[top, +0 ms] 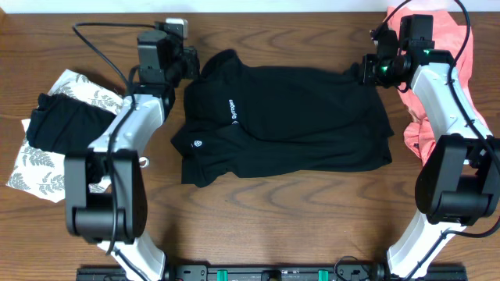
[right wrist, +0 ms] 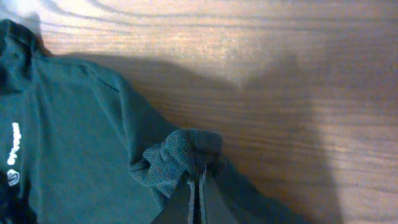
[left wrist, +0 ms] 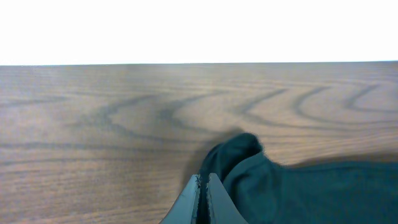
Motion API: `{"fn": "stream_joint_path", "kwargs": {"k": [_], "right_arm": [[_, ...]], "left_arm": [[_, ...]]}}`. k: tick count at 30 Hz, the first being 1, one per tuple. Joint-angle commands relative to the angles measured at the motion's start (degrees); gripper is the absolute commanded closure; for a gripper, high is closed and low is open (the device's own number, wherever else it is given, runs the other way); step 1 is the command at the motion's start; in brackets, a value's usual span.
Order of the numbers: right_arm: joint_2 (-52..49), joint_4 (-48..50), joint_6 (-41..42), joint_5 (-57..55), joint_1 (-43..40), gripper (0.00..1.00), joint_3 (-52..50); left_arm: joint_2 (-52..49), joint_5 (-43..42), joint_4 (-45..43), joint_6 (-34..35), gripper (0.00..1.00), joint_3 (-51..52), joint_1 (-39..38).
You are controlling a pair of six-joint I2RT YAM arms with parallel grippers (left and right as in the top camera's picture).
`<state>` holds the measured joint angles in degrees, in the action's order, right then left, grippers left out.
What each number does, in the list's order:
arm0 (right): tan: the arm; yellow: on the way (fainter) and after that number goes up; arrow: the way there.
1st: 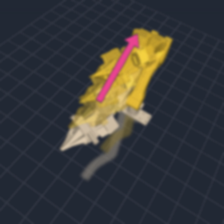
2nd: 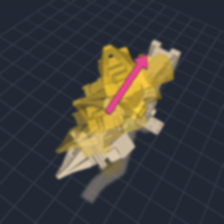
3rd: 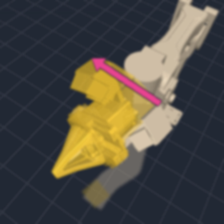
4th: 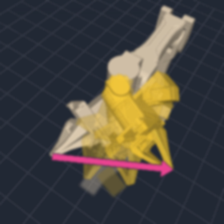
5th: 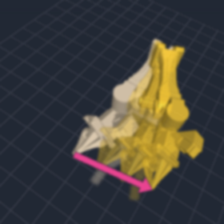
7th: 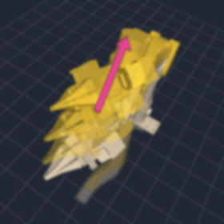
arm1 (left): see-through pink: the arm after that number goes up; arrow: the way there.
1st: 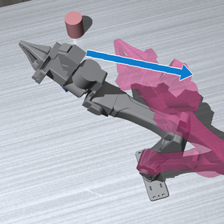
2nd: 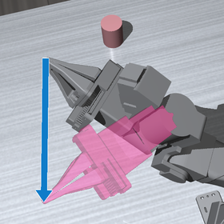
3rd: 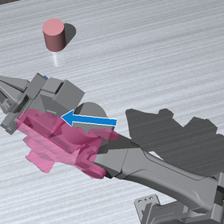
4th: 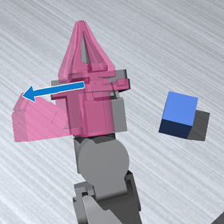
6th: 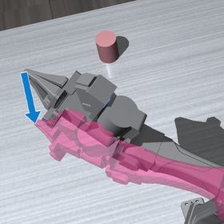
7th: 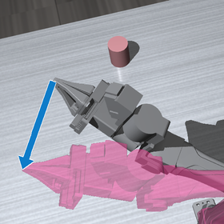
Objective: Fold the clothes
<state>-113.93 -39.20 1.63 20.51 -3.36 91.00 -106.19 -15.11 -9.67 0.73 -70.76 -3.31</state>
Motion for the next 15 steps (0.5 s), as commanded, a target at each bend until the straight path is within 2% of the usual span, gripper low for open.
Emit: {"fn": "stream_joint_path", "kwargs": {"k": [1, 2, 3, 6, 9, 12, 15], "right_arm": [[0.4, -1.0, -1.5, -1.3, -0.1, 0.99, 0.2], [0.4, -1.4, -1.6, -1.3, -0.1, 0.99, 0.2], [0.4, -1.7, -1.7, -1.2, -0.1, 0.99, 0.2], [0.4, -2.4, -1.8, -1.2, -0.1, 0.99, 0.2], [0.4, -2.4, -2.2, -1.2, -0.1, 0.99, 0.2], [0.4, -2.4, -2.2, -1.2, -0.1, 0.99, 0.2], [0.4, -2.4, -2.2, -1.2, -0.1, 0.99, 0.2]], "left_arm": [[-0.2, -1.0, 2.0, -1.1, 0.94, -0.5, 0.0], [-0.5, -1.2, 2.3, -1.1, 0.94, -0.5, 0.0], [-0.9, -1.4, 2.3, -1.1, 0.88, -0.5, -0.1], [-3.0, -1.5, 0.3, 0.0, 0.58, -0.5, -0.1], [-5.8, -3.8, -2.1, 0.4, 0.39, -0.7, -0.1], [-9.2, -4.1, -0.9, 0.4, 0.33, -2.9, -0.1], [-13.3, -5.5, 1.9, -0.3, 0.31, -7.0, -0.1]]}}
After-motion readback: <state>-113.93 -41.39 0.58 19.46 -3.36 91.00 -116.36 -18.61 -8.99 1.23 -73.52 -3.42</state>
